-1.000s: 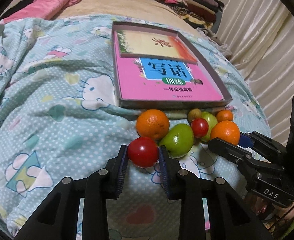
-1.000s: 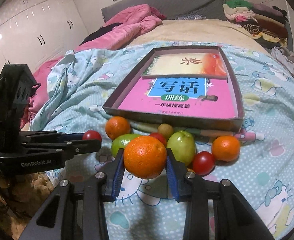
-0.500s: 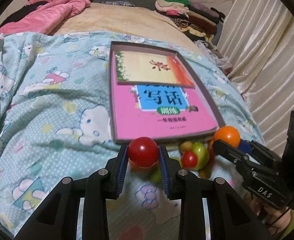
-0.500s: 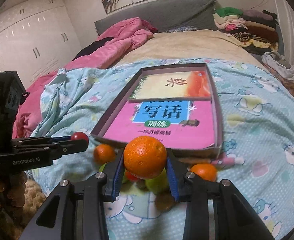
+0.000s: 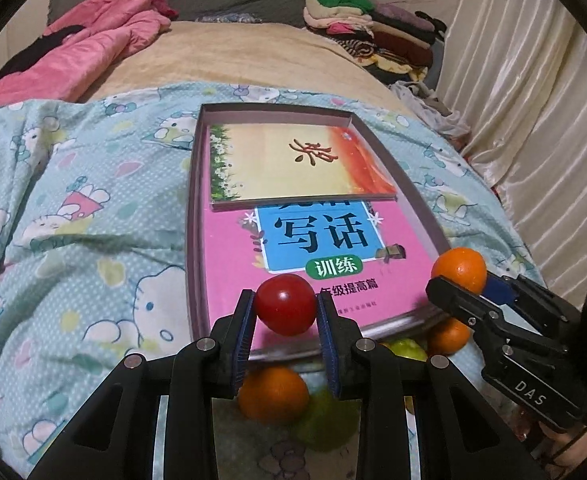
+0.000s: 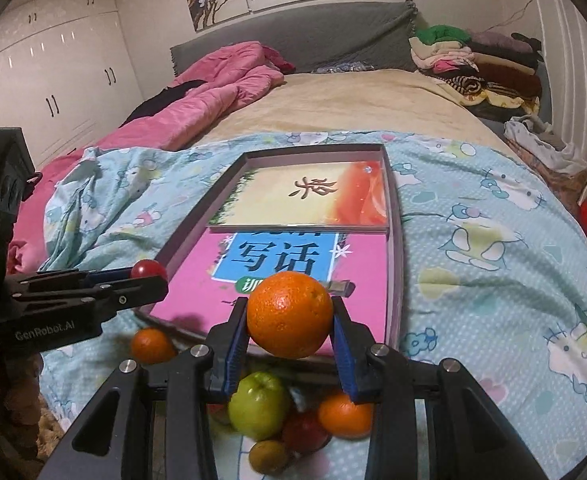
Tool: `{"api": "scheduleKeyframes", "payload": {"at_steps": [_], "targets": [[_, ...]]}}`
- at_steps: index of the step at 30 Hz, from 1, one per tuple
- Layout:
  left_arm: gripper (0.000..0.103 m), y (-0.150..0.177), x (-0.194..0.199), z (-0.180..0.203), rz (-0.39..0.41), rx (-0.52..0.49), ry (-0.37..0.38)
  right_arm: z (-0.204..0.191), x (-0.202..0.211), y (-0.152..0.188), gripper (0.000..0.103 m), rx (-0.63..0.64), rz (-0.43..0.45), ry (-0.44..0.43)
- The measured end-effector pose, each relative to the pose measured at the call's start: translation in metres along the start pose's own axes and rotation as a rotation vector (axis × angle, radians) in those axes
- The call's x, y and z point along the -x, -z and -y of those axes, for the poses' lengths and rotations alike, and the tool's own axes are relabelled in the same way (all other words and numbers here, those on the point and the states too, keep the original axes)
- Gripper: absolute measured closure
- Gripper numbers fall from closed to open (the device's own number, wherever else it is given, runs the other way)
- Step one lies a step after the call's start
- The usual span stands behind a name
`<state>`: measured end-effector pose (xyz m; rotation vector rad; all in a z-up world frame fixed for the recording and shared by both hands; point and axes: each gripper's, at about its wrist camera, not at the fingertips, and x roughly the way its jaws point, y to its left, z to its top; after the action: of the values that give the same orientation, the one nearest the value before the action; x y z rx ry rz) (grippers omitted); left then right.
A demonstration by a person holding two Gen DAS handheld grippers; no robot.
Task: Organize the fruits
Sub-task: 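Lift the tomato with the left tool while the right tool carries the tangerine onto the pink book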
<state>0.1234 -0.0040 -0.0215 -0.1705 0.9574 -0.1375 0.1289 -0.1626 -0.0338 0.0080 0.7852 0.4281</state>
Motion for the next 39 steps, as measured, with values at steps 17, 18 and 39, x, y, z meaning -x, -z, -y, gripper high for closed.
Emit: {"api": "scheduleKeyframes", "payload": {"at_steps": [17, 18, 39], "targets": [[0.072, 0.005, -0.028, -0.001, -0.03, -0.047, -0.067, 0.006, -0.032, 0.001, 0.064, 0.044, -0.069, 0.052], [0.072, 0.005, -0.029, -0.002, -0.032, -0.046, -0.067, 0.005, -0.033, 0.001, 0.064, 0.05, -0.072, 0.057], [0.071, 0.006, -0.034, -0.002, -0.045, -0.043, -0.078, 0.0, -0.038, 0.005, 0.062, 0.091, -0.071, 0.077]]}}
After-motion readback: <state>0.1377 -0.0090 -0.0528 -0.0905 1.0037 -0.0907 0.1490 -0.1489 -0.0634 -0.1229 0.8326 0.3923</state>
